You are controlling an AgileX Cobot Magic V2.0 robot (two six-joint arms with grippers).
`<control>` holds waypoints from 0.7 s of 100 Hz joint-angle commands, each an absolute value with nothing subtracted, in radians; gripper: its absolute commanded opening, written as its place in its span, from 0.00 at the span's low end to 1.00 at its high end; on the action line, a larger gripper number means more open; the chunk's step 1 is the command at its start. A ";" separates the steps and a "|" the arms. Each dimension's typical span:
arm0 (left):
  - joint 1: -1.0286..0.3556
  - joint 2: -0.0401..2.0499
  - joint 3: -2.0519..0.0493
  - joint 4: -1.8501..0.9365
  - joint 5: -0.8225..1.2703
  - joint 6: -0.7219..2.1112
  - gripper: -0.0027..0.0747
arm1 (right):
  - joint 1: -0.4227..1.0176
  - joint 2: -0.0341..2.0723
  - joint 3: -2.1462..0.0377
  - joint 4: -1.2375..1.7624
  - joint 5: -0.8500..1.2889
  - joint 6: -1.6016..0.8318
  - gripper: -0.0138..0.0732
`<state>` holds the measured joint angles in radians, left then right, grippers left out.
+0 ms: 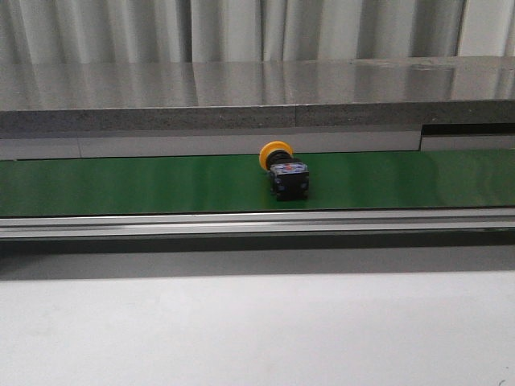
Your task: Move button from left to right
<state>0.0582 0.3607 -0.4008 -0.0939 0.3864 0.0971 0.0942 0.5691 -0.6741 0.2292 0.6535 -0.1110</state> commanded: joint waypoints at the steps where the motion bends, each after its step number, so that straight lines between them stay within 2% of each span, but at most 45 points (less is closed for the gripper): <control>1: 0.054 0.366 -0.426 -0.106 0.304 0.096 0.01 | 0.091 0.643 -0.758 0.241 0.620 -0.110 0.08; 23: 0.054 0.366 -0.426 -0.106 0.304 0.096 0.01 | 0.091 0.778 -0.838 0.241 0.638 -0.110 0.08; 52: 0.054 0.366 -0.426 -0.106 0.304 0.096 0.01 | 0.091 0.826 -0.837 0.241 0.650 -0.110 0.10; 61: 0.054 0.366 -0.426 -0.106 0.304 0.096 0.01 | 0.091 0.827 -0.837 0.241 0.656 -0.110 0.20; 70: 0.054 0.366 -0.426 -0.106 0.304 0.096 0.01 | 0.091 0.827 -0.837 0.241 0.668 -0.111 0.43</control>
<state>0.0582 0.3607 -0.4008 -0.0939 0.3862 0.0971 0.0942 0.8267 -0.7998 0.2292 0.7126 -0.1110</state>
